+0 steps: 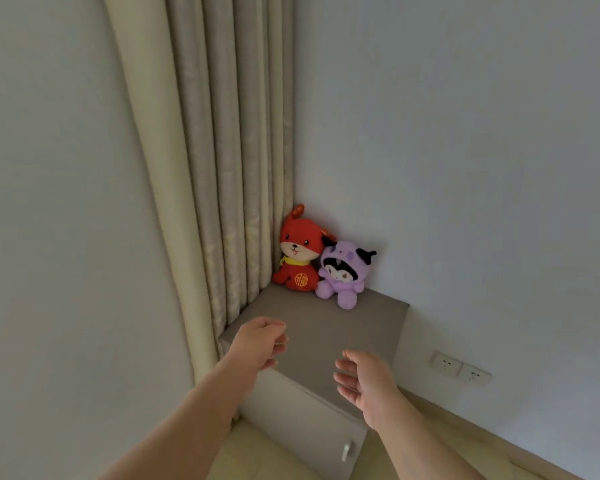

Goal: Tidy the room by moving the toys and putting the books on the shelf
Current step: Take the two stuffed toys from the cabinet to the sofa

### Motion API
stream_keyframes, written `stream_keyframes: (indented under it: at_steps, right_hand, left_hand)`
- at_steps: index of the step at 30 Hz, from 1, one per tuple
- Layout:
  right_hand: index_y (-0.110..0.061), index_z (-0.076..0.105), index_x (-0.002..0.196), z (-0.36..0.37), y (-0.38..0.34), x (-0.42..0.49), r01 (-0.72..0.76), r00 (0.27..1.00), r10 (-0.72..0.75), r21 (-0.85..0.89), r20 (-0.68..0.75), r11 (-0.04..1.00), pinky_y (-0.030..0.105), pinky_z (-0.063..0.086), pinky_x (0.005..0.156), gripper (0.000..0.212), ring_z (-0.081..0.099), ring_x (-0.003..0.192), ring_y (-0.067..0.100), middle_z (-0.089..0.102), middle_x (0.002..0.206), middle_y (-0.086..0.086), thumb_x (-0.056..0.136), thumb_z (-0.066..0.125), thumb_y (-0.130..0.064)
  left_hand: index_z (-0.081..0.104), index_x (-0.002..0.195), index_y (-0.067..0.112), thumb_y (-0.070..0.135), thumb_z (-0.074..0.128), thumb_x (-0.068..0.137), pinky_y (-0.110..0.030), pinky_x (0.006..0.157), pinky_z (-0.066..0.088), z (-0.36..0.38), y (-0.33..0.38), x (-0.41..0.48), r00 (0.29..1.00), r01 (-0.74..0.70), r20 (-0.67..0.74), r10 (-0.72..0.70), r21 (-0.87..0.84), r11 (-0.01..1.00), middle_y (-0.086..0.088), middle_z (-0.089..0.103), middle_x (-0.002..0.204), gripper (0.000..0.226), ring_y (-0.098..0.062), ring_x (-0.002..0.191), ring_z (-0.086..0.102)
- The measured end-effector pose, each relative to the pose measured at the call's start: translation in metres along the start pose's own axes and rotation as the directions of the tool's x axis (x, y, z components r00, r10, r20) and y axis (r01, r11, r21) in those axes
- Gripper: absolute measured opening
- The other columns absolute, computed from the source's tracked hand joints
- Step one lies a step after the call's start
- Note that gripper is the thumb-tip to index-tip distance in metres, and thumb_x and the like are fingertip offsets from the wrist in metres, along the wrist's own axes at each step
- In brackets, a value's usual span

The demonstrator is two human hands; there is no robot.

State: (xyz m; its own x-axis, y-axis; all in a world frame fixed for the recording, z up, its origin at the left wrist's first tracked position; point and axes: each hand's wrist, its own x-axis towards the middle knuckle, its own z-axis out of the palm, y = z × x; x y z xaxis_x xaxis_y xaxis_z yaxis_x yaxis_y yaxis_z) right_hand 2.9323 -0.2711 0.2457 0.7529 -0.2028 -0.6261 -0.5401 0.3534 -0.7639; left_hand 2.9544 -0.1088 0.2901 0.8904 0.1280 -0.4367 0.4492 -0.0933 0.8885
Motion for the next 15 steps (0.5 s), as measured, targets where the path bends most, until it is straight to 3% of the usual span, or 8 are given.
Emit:
stream_keyframes:
  at_steps: [4, 7, 10, 13, 15]
  right_hand:
    - [-0.009, 0.057, 0.098, 0.018, -0.059, 0.087, 0.013, 0.999, -0.013, -0.025, -0.029, 1.0, 0.029, 0.046, 0.059, 0.009, 0.057, 0.071, 0.02, 0.062, 0.083, 0.007, 0.093, 0.051, -0.014]
    - [-0.011, 0.055, 0.09, 0.027, -0.096, 0.13, -0.008, 0.999, 0.006, -0.035, -0.041, 0.999, 0.027, 0.045, 0.058, 0.007, 0.055, 0.066, 0.018, 0.059, 0.08, 0.007, 0.094, 0.05, -0.013]
    - [-0.014, 0.054, 0.085, 0.032, -0.132, 0.18, 0.019, 0.996, -0.025, -0.069, -0.09, 0.997, 0.027, 0.046, 0.059, 0.011, 0.054, 0.067, 0.019, 0.059, 0.083, 0.007, 0.094, 0.048, -0.012]
    - [-0.015, 0.053, 0.083, 0.036, -0.157, 0.213, 0.04, 0.99, -0.057, -0.129, -0.128, 0.991, 0.026, 0.044, 0.057, 0.015, 0.051, 0.064, 0.018, 0.057, 0.08, 0.007, 0.094, 0.045, -0.01]
    - [-0.01, 0.054, 0.088, 0.04, -0.169, 0.241, 0.053, 0.985, -0.078, -0.156, -0.154, 0.986, 0.025, 0.038, 0.051, 0.012, 0.045, 0.056, 0.017, 0.052, 0.072, 0.007, 0.093, 0.044, -0.008]
  left_hand:
    - [0.056, 0.084, 0.022, 0.018, 0.048, 0.095, -0.027, 0.071, 0.043, 0.029, 0.047, 0.096, 1.0, -0.004, -0.006, 0.004, 0.013, 1.0, 0.002, 0.062, 0.084, 0.014, -0.01, 0.075, 0.057]
    - [0.056, 0.083, 0.022, 0.018, 0.048, 0.095, -0.028, 0.075, 0.043, 0.041, 0.074, 0.147, 1.0, 0.006, 0.006, -0.006, 0.054, 0.999, 0.002, 0.062, 0.082, 0.014, -0.01, 0.075, 0.057]
    - [0.058, 0.086, 0.02, 0.016, 0.05, 0.093, -0.026, 0.067, 0.041, 0.052, 0.098, 0.206, 0.998, -0.054, -0.01, 0.057, 0.167, 0.984, -0.002, 0.061, 0.084, 0.011, -0.014, 0.074, 0.056]
    - [0.059, 0.095, 0.022, 0.018, 0.052, 0.09, -0.024, 0.074, 0.039, 0.061, 0.116, 0.259, 0.977, -0.181, -0.025, 0.211, 0.429, 0.885, 0.0, 0.06, 0.097, 0.009, -0.017, 0.089, 0.055]
    - [0.06, 0.107, 0.022, 0.019, 0.052, 0.09, -0.025, 0.084, 0.041, 0.07, 0.129, 0.302, 0.945, -0.283, 0.043, 0.324, 0.603, 0.746, 0.001, 0.062, 0.11, 0.019, -0.019, 0.104, 0.055]
